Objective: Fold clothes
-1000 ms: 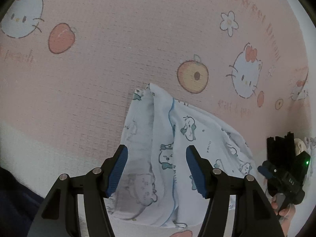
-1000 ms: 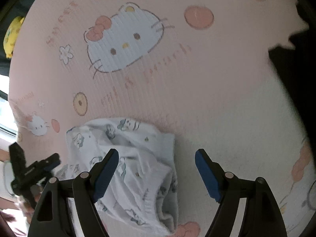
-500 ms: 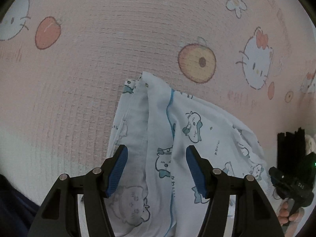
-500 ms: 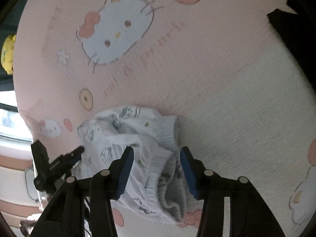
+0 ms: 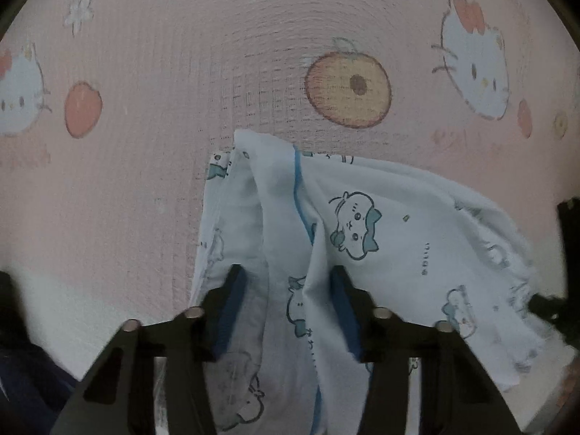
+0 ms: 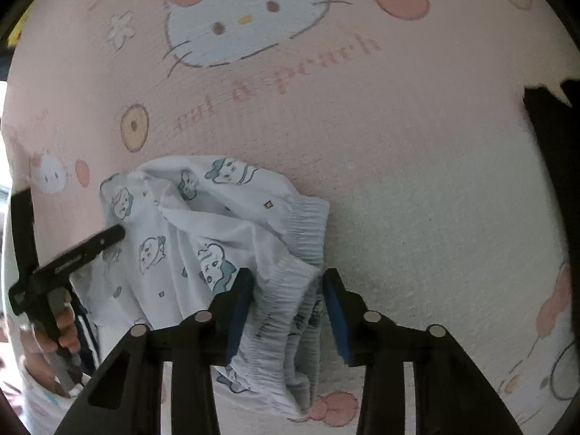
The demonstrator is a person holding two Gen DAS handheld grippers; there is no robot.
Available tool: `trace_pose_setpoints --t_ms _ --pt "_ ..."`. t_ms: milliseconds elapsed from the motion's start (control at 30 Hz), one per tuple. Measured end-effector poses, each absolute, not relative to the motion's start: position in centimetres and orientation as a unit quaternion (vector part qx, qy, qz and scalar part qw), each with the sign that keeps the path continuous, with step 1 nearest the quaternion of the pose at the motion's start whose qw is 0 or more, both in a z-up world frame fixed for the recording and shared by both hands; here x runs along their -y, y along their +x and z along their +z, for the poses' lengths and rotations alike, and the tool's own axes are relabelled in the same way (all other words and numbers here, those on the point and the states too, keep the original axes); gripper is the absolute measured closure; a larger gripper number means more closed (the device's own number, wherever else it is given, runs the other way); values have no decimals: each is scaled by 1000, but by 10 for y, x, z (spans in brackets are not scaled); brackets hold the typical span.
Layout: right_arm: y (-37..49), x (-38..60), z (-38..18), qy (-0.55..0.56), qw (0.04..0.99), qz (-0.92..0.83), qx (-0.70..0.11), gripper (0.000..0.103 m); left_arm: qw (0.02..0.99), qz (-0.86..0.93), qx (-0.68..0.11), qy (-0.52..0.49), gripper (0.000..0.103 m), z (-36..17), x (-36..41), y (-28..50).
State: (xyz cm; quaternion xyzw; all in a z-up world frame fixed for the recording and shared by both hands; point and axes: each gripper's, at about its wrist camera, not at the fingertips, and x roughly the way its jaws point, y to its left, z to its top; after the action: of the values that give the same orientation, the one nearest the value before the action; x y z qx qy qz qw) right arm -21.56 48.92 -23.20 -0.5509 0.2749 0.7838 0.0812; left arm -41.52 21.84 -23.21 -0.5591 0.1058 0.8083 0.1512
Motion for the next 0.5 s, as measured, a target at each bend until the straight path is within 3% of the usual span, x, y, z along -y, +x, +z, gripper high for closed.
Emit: trace_pose_setpoints --t_ms 67,500 --pt "-216 -486 -232 -554 87 787 -256 81 153 817 -119 -542 80 -229 -222 -410" --pt "-214 -490 -196 -485 128 845 -184 84 124 855 -161 -477 82 -195 -216 -406"
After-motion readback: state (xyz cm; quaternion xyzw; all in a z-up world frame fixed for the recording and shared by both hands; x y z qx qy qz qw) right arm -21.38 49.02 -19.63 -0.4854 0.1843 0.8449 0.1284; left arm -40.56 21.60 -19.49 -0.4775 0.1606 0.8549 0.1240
